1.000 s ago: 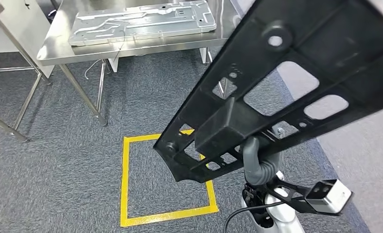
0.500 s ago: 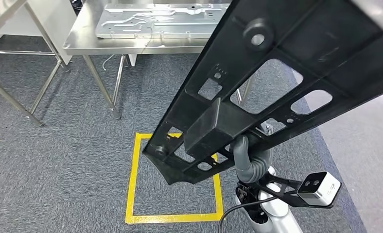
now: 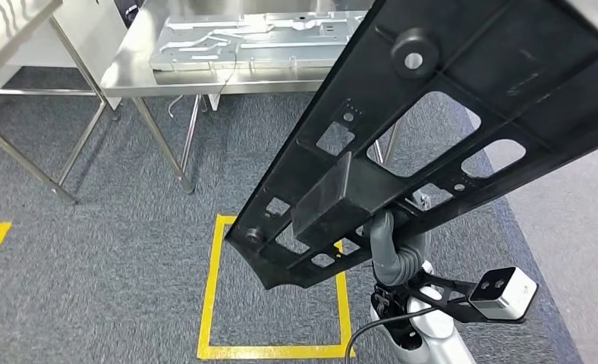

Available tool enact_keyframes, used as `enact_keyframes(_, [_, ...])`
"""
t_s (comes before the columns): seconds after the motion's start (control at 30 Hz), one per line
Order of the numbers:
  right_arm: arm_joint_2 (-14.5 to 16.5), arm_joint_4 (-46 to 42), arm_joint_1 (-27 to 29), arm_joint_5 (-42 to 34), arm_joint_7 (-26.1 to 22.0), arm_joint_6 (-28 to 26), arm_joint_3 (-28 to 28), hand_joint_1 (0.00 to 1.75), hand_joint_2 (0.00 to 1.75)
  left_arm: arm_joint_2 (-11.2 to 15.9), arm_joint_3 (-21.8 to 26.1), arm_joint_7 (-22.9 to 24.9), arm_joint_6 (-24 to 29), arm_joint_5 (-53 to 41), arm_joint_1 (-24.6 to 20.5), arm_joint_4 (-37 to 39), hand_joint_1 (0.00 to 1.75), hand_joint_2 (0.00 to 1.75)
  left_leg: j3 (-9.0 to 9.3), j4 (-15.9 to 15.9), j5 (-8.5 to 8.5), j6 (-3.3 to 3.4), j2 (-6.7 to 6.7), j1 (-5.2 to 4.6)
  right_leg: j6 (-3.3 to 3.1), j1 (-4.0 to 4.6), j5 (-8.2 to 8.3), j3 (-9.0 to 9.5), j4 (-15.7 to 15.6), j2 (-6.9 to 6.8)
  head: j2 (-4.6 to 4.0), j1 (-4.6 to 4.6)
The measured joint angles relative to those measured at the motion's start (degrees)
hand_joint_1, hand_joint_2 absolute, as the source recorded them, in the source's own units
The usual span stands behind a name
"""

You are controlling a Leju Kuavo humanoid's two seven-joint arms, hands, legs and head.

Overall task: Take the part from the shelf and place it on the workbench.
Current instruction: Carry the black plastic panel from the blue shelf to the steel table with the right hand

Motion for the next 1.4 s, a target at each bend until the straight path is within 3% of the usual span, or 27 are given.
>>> enact_keyframes(0.03, [0.00,0.02,0.01,-0.10,0.01,-0.14,0.00,1.75,1.75,0.02,0.01,0.00,0.00,-0.07,0.07,0.00,0.00,1.75,-1.83,2.56,-0.25,-0.12,0.00,0.08,-0.01,0.03,-0.25,0.26,0.00,0.02,0.00,0.01])
enact_keyframes(0.07, [0.00,0.03,0.00,-0.24,0.01,-0.34,0.00,1.75,1.75,0.03,0.01,0.00,-0.01,-0.14,0.14,0.00,0.00,1.75,-2.64,2.95,0.70,-0.14,0.00,0.11,0.03,0.04,-0.52,0.60,0.01,0.05,0.00,0.00])
enact_keyframes(0.13, [0.00,0.04,-0.04,-0.51,0.01,-0.71,0.00,1.75,1.75,0.11,0.02,0.00,-0.02,-0.24,0.18,0.00,0.00,1.75,-0.74,-3.18,5.61,0.06,0.04,0.14,0.23,0.05,-1.23,1.63,0.01,0.09,0.00,0.01])
enact_keyframes(0.2, [0.00,0.04,-0.17,-0.64,0.00,-0.83,0.00,1.75,1.75,0.24,0.01,0.00,-0.03,-0.26,0.13,0.00,0.00,1.75,2.46,-10.61,8.88,0.62,0.09,-0.09,0.70,0.24,-1.99,2.43,0.07,0.11,0.01,0.01])
enact_keyframes(0.23, [0.00,0.04,-0.25,-0.66,0.00,-0.84,0.00,1.75,1.75,0.28,0.00,0.00,-0.03,-0.26,0.09,0.00,0.00,1.75,3.31,-12.51,9.19,0.96,0.10,-0.22,1.00,0.32,-2.24,2.57,0.08,0.11,0.01,0.01])
enact_keyframes(0.37, [0.04,-0.04,-0.39,-0.69,0.01,-0.63,0.02,1.75,1.75,0.32,0.02,-0.04,-0.07,-0.15,0.14,0.00,0.00,1.75,4.05,-13.71,8.48,2.32,-0.04,-0.17,2.29,0.28,-3.16,2.59,0.48,0.10,0.00,0.01])
enact_keyframes(0.43, [0.06,-0.15,-0.44,-0.68,-0.01,-0.48,0.03,1.75,1.75,0.32,0.03,-0.09,-0.10,-0.08,0.08,0.00,0.00,1.75,4.58,-14.16,8.32,2.91,-0.07,0.00,2.73,0.20,-5.16,0.37,4.84,0.13,0.01,0.01])
enact_keyframes(0.5, [0.07,-0.18,-0.38,-0.68,-0.01,-0.44,0.05,1.75,1.75,0.33,0.04,-0.15,-0.10,-0.04,0.01,0.00,0.00,1.75,4.96,-14.19,7.85,3.30,-0.08,-0.08,2.91,0.13,-7.65,-4.27,12.42,0.16,0.01,0.01])
enact_keyframes(0.53, [0.07,-0.18,-0.28,-0.68,-0.01,-0.44,0.06,1.75,1.75,0.35,0.04,-0.16,-0.10,-0.03,0.04,0.00,0.00,1.75,5.26,-14.18,7.55,3.38,-0.11,-0.11,2.98,0.06,-8.05,-6.42,15.36,0.15,0.01,0.01])
enact_keyframes(0.57, [0.07,-0.18,-0.20,-0.68,-0.01,-0.39,0.07,1.75,1.75,0.37,0.04,-0.17,-0.10,-0.02,0.08,0.00,0.00,1.75,5.66,-14.17,7.18,3.39,-0.16,-0.15,3.03,0.00,-7.40,-7.73,16.52,0.15,0.00,0.01])
enact_keyframes(0.6, [0.07,-0.18,-0.16,-0.68,-0.01,-0.22,0.07,1.75,1.75,0.38,0.05,-0.17,-0.11,-0.02,0.13,0.00,0.00,1.75,6.20,-14.15,6.76,3.34,-0.23,-0.16,3.01,-0.05,-5.63,-7.94,15.49,0.15,0.00,0.01])
enact_keyframes(0.67, [0.07,-0.18,-0.17,-0.68,-0.01,0.27,0.06,1.75,1.75,0.37,0.07,-0.19,-0.14,-0.02,0.19,0.00,0.00,1.75,7.49,-14.17,5.80,3.05,-0.37,-0.15,2.78,-0.10,-0.43,-5.57,8.42,0.16,0.00,0.01])
enact_keyframes(0.73, [0.10,-0.16,-0.29,-0.68,0.00,0.64,0.04,1.75,1.75,0.37,0.09,-0.27,-0.17,-0.04,0.08,0.00,0.00,1.75,8.16,-14.15,5.01,2.52,-0.44,-0.21,2.34,0.18,2.10,-3.23,2.50,0.20,0.01,0.02])
enact_keyframes(0.8, [0.19,-0.16,-0.41,-0.70,0.01,0.84,0.01,1.75,1.75,0.37,0.10,-0.33,-0.19,-0.10,-0.03,0.00,0.00,1.75,8.27,-14.27,4.60,1.86,-0.41,-0.19,1.77,0.52,1.59,-2.79,1.14,0.29,0.01,0.02])
enact_keyframes(0.9, [0.42,-0.23,-0.51,-0.78,-0.01,1.13,-0.18,1.75,1.75,0.44,0.10,-0.38,-0.36,-0.27,-0.09,-0.04,0.00,1.75,8.38,-13.12,3.49,0.87,-0.13,-0.13,0.74,0.23,0.88,-1.48,0.25,0.36,0.01,-0.01])
enact_keyframes(0.93, [0.51,-0.26,-0.56,-0.79,-0.01,1.22,-0.25,1.75,1.75,0.46,0.10,-0.40,-0.47,-0.31,-0.11,-0.06,0.00,1.75,7.38,-10.78,2.54,0.54,-0.03,-0.08,0.45,0.08,0.57,-0.78,-0.02,0.29,0.01,-0.01])
enact_keyframes(1.0, [0.64,-0.26,-0.60,-0.80,-0.01,1.33,-0.33,1.75,1.75,0.50,0.10,-0.43,-0.63,-0.36,-0.04,-0.07,0.00,1.75,2.98,-2.95,0.00,0.01,0.02,0.13,0.06,0.08,-0.31,0.39,-0.16,0.12,0.01,-0.01])
enact_keyframes(1.03, [0.66,-0.24,-0.57,-0.81,0.00,1.35,-0.36,1.75,1.75,0.53,0.11,-0.43,-0.66,-0.36,0.06,-0.07,0.00,1.75,0.41,0.72,-0.75,-0.16,0.02,0.19,0.02,0.11,-0.80,0.94,-0.16,0.13,0.00,-0.01])
enact_keyframes(1.07, [0.68,-0.21,-0.53,-0.81,0.01,1.35,-0.37,1.75,1.75,0.56,0.12,-0.42,-0.68,-0.35,0.18,-0.07,0.00,1.75,-1.48,2.72,-0.43,-0.23,0.02,0.21,0.01,0.13,-1.31,1.57,-0.15,0.16,0.00,-0.01])
enact_keyframes(1.1, [0.72,-0.19,-0.51,-0.81,0.01,1.36,-0.38,1.75,1.75,0.57,0.12,-0.42,-0.71,-0.34,0.28,-0.07,0.00,1.75,-2.28,2.42,1.19,-0.20,0.02,0.21,0.06,0.13,-1.87,2.32,-0.15,0.22,0.00,-0.01])
enact_keyframes(1.13, [0.74,-0.18,-0.50,-0.81,0.01,1.36,-0.39,1.75,1.75,0.59,0.13,-0.42,-0.73,-0.35,0.33,-0.07,0.00,1.75,-1.89,-0.26,3.93,-0.08,0.03,0.21,0.15,0.13,-2.48,3.17,-0.15,0.27,0.00,-0.01])
enact_keyframes(1.2, [0.80,-0.17,-0.54,-0.81,0.01,1.37,-0.46,1.75,1.75,0.68,0.13,-0.43,-0.79,-0.38,0.33,-0.07,0.00,1.75,0.62,-7.88,8.95,0.43,0.06,0.00,0.49,0.20,-3.71,4.71,-0.22,0.28,0.00,-0.01])
enact_keyframes(1.23, [0.82,-0.16,-0.58,-0.80,0.01,1.37,-0.51,1.75,1.75,0.72,0.13,-0.46,-0.80,-0.40,0.28,-0.07,0.00,1.75,1.78,-10.68,9.87,0.84,0.07,-0.18,0.78,0.24,-4.16,5.14,-0.30,0.30,0.00,-0.01])
enact_keyframes(1.33, [0.93,-0.16,-0.57,-0.79,0.01,1.37,-0.74,1.75,1.75,0.80,0.13,-0.53,-0.72,-0.43,0.24,-0.07,0.00,1.75,3.16,-13.15,8.96,2.13,0.01,-0.47,1.89,0.35,-4.33,5.69,-0.61,0.32,0.01,-0.01])
enact_keyframes(1.4, [0.94,-0.18,-0.58,-0.79,0.01,1.45,-0.84,1.75,1.75,0.81,0.16,-0.52,-0.64,-0.43,0.35,-0.07,0.00,1.75,4.07,-13.88,8.64,2.85,-0.10,-0.29,2.54,0.28,-4.29,5.17,1.18,0.26,0.01,-0.01])
